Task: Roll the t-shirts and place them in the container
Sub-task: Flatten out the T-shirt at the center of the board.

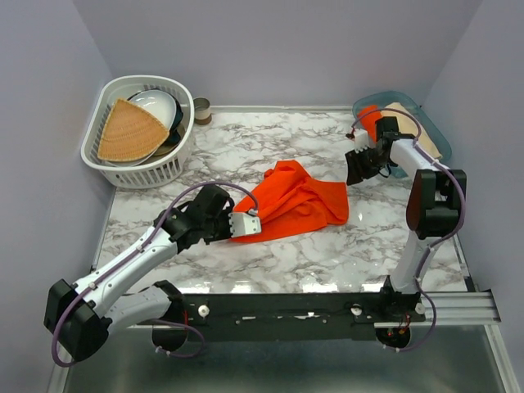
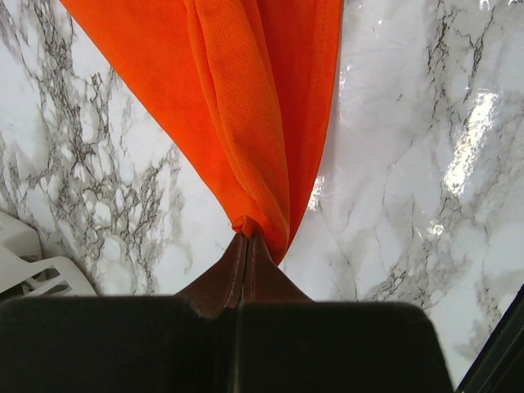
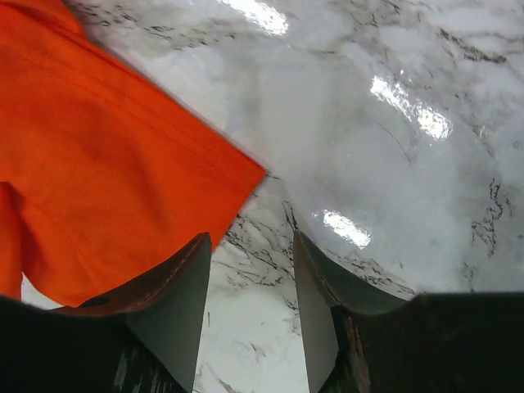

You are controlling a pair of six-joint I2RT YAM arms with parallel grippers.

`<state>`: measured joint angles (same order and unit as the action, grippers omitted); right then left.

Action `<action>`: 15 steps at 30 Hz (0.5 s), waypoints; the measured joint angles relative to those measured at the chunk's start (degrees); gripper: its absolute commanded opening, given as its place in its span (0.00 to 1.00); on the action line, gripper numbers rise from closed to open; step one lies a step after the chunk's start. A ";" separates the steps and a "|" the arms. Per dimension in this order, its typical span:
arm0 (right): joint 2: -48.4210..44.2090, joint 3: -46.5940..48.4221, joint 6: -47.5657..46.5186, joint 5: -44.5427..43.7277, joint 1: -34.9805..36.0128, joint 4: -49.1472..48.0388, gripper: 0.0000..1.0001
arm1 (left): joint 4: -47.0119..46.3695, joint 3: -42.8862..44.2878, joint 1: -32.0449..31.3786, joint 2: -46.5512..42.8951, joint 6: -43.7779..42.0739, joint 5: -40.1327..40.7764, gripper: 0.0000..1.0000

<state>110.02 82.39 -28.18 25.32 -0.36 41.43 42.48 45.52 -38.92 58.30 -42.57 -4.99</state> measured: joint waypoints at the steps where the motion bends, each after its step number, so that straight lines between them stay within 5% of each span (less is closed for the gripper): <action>1: 0.98 0.33 0.90 -0.81 -0.11 -0.15 0.53 | -0.02 0.00 0.17 0.00 0.00 0.00 0.00; 15: 9.33 6.67 4.13 -4.31 1.62 0.17 0.52 | -1.01 0.00 2.08 0.87 0.68 -0.02 0.00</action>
<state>119.35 89.06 -24.05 21.02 1.26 41.60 41.47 45.52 -36.84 59.18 -41.89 -5.02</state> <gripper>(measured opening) 0.525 0.007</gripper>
